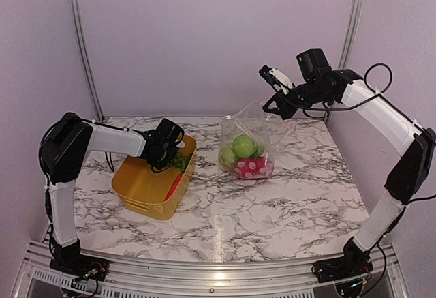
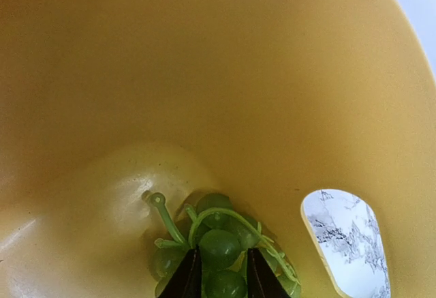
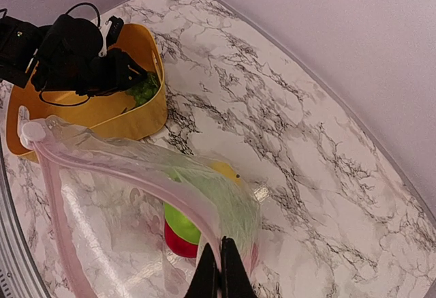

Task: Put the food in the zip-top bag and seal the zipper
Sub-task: Pick up the fake fruit from the bin.

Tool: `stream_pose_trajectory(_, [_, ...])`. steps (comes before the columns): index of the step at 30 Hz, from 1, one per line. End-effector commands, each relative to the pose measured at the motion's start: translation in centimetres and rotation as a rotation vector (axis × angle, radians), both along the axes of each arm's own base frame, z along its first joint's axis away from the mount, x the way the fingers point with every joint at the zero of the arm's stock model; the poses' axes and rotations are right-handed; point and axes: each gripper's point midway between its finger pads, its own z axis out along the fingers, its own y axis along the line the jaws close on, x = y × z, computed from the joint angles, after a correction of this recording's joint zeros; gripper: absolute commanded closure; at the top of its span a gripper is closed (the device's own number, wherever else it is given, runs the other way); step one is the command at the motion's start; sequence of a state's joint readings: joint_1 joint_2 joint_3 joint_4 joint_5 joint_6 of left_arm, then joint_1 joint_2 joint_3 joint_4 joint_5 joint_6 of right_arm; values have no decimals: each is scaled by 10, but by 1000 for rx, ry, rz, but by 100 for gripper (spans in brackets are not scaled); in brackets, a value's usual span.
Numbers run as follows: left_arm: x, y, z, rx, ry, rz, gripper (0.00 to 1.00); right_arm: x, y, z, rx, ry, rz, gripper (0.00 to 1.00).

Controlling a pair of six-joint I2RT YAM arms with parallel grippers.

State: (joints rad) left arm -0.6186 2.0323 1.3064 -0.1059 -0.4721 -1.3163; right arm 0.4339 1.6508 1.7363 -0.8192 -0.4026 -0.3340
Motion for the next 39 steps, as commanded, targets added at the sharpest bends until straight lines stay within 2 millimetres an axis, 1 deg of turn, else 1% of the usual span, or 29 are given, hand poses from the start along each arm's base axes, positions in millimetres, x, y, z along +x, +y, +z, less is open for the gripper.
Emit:
stream_pose_trajectory(1, [-5,14,-11,71,37,4,78,-3,1,14,20,-36,10,100])
stream_pose_trajectory(4, [-5,14,-4,78,22,-9,88,-2,1,13,20,-34,9,100])
stream_pose_trajectory(6, [-5,16,2,82,6,-15,93,-2,2,13,21,-32,10,100])
stream_pose_trajectory(8, [-6,18,11,88,-14,-16,99,-1,2,12,20,-29,10,100])
stream_pose_trajectory(12, [-7,23,36,119,-61,-33,100,-1,2,14,18,-34,9,100])
stream_pose_trajectory(17, [-10,22,82,178,-151,-80,100,0,1,14,15,-37,4,100])
stream_pose_trajectory(21, [-12,13,123,194,-238,-145,100,0,1,16,16,-41,4,100])
stream_pose_trajectory(28, [-24,-14,200,237,-406,-308,100,1,3,23,24,-46,11,100])
stream_pose_trajectory(30, [-27,-24,225,220,-481,-354,100,1,4,24,27,-44,10,100])
stream_pose_trajectory(39, [-60,-55,321,135,-716,-520,100,2,6,23,32,-36,13,100])
